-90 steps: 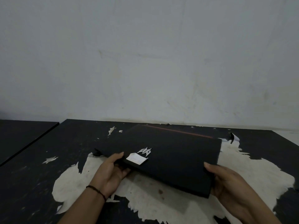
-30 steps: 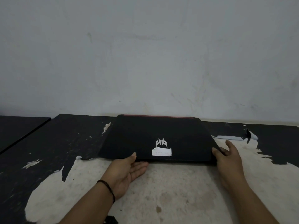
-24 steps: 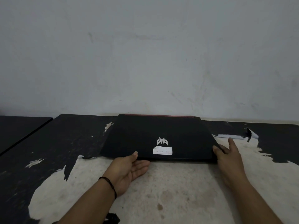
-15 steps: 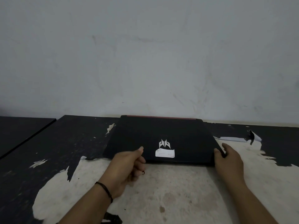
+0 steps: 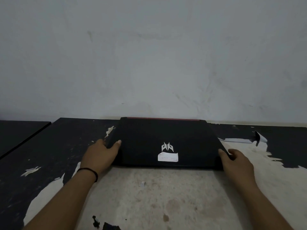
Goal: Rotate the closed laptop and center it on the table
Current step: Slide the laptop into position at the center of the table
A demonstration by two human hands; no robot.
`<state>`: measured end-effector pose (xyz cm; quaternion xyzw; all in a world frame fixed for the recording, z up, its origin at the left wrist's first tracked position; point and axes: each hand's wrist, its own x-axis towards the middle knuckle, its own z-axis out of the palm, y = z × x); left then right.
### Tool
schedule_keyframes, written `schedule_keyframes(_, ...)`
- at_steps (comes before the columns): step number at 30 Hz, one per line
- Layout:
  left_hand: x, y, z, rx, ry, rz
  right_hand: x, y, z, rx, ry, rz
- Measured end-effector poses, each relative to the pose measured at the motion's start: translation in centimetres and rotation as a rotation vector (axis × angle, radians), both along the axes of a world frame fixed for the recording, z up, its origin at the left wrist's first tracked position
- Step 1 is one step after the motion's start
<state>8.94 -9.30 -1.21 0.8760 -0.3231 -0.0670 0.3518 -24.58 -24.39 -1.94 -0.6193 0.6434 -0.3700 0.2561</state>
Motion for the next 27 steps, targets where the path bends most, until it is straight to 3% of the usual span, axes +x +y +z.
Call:
schedule_keyframes(3,0.1,-0.7,0.6,0.039,-0.027,-0.007,0.3,0.2,0.3,0.008,0.055,0.024)
schedule_keyframes(7,-0.4,-2.2,1.3,0.227,-0.141,-0.043,0.6,-0.5,1.0,0.116,0.141,0.033)
schedule_keyframes(13,0.4,-3.1,1.2,0.34,-0.011,-0.076,0.7,-2.1,1.8,0.215,0.197,0.014)
schedule_keyframes(17,1.4,-2.9,1.3,0.28,0.046,-0.044,0.4,-3.0,2.3,0.213,0.194,0.021)
schedule_keyframes(22,2.1,-2.7,1.8,0.094,0.298,-0.033,0.3,-3.7,3.1,0.279,0.131,0.084)
schedule_keyframes(27,1.6,-2.5,1.3,0.022,0.297,-0.098,1.1,-3.8,3.3,0.257,0.214,0.15)
